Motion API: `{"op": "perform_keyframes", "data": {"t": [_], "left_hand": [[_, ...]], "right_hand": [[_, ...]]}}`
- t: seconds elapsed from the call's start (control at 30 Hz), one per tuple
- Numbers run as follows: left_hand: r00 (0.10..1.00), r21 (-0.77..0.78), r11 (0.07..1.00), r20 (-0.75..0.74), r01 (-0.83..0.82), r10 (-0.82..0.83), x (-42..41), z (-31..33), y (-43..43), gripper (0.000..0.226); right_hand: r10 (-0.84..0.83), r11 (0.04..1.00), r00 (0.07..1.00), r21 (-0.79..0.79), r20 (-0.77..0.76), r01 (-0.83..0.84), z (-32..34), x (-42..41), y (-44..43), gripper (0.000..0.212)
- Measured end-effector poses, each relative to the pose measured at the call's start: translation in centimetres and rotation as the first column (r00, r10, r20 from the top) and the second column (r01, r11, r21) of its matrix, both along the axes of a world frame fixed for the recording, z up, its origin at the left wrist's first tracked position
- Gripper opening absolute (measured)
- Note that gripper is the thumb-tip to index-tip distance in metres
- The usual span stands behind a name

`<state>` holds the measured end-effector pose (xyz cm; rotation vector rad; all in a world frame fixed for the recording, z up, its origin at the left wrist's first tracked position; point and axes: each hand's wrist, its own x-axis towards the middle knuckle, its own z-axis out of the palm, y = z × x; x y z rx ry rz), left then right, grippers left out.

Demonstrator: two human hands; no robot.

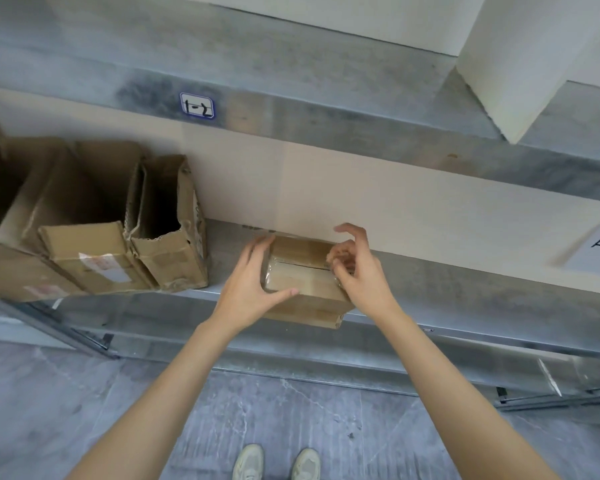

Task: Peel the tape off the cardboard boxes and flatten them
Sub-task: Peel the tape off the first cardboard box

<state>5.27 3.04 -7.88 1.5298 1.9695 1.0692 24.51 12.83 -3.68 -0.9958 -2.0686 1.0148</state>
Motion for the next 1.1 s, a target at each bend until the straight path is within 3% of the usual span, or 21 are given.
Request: {"op": "perform_keyframes", "data": {"t": [0.1,0.23,0.33,0.47,0.6,0.73,0.83,0.93,1.1], "left_hand": [[0.992,0.007,1.0,0.123,-0.004,0.003,0.4,-0.5,-0.1,0.102],[0.983,0.006,0.999,0.178,-0.047,0.045,0.7,-1.2,-0.2,0.098],[0.979,0.002,0.999,0.198,-0.047,0.046,0.7,-1.3,-0.6,0.095],[0.984,-0.02,1.0,0.179,-0.014,0.017,0.0,-0.9,-1.0,0.089],[0.965,-0.062,0.997,0.252,-0.053,0.067,-1.6,-0.4,-0.8,0.067],[0.976,-0.077,0.991,0.181,-0.106,0.118,-3.3,1.6,1.8,0.06],[0.985,-0.132,0.99,0.162,-0.038,0.06,-4.1,2.6,4.2,0.043],[0.96,-0.217,0.974,0.28,0.063,0.0,-4.1,2.6,6.2,0.025],[0.925,-0.307,0.929,0.37,0.206,-0.082,-3.7,3.0,8.0,0.032]], "right_hand": [[0.024,1.0,0.998,0.01,0.055,-0.025,0.2,-0.8,0.2,0.06],[0.041,0.991,0.986,0.118,0.159,-0.06,0.0,-2.7,0.6,0.029],[0.046,0.986,0.975,0.145,0.216,-0.078,-0.7,-4.2,0.9,0.018],[-0.043,0.946,0.944,0.318,0.328,-0.067,-2.1,-5.3,1.3,0.031],[-0.039,0.944,0.955,0.323,0.294,-0.06,-3.2,-5.2,0.8,0.046],[-0.052,0.955,0.978,0.298,0.202,-0.011,-3.3,-5.1,0.7,0.05],[-0.042,0.945,0.975,0.326,0.22,-0.033,-3.4,-5.0,0.6,0.044],[-0.046,0.935,0.978,0.354,0.201,-0.029,-3.5,-4.8,0.3,0.037],[-0.057,0.932,0.984,0.363,0.166,-0.007,-3.7,-4.7,0.0,0.032]]}}
